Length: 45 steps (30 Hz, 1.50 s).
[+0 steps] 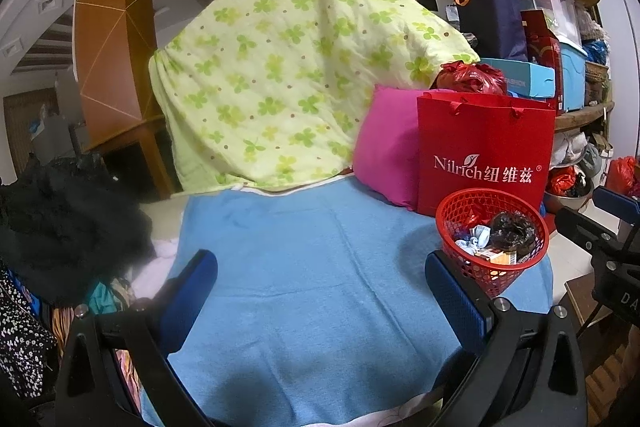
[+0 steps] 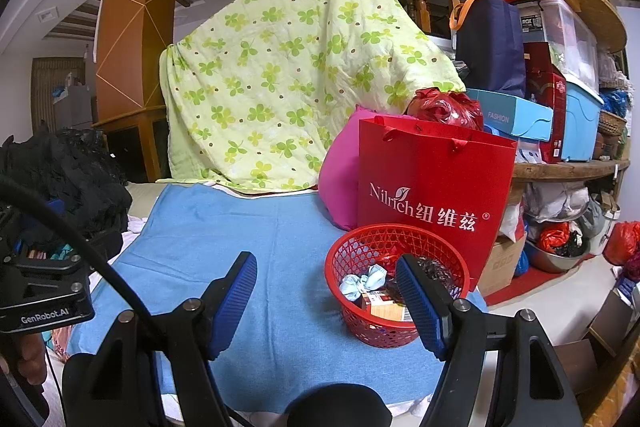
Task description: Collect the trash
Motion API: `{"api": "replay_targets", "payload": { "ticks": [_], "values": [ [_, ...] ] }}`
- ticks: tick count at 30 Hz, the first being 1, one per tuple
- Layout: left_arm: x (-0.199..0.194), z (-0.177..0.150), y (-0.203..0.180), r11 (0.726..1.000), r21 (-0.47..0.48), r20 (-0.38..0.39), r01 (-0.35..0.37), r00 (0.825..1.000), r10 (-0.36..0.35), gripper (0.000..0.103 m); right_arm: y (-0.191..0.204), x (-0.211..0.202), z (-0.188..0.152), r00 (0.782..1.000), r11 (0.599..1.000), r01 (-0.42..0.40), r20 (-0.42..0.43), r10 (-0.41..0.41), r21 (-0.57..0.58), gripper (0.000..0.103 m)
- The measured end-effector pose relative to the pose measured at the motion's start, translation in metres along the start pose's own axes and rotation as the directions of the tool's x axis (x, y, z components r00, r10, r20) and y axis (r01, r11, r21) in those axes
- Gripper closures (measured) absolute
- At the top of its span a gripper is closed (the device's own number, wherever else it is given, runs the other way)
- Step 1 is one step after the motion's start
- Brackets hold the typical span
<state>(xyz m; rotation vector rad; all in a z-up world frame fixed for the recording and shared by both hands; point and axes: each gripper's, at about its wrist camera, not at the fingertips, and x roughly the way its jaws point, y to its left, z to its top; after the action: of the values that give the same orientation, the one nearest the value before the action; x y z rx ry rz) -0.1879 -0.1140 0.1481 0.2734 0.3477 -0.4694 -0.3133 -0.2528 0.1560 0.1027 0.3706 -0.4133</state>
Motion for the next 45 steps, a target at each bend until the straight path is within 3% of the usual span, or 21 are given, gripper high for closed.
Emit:
{"api": "replay_targets", "payload": {
  "ticks": [45],
  "values": [
    [-0.007,0.003,-0.007,1.000,0.030,0.010,0.007,1.000,-0.007,0.000,-0.001,-0.010,0.004,1.000,1.000,0.018,0.012,-0.018,0.017,0.028]
  ]
}}
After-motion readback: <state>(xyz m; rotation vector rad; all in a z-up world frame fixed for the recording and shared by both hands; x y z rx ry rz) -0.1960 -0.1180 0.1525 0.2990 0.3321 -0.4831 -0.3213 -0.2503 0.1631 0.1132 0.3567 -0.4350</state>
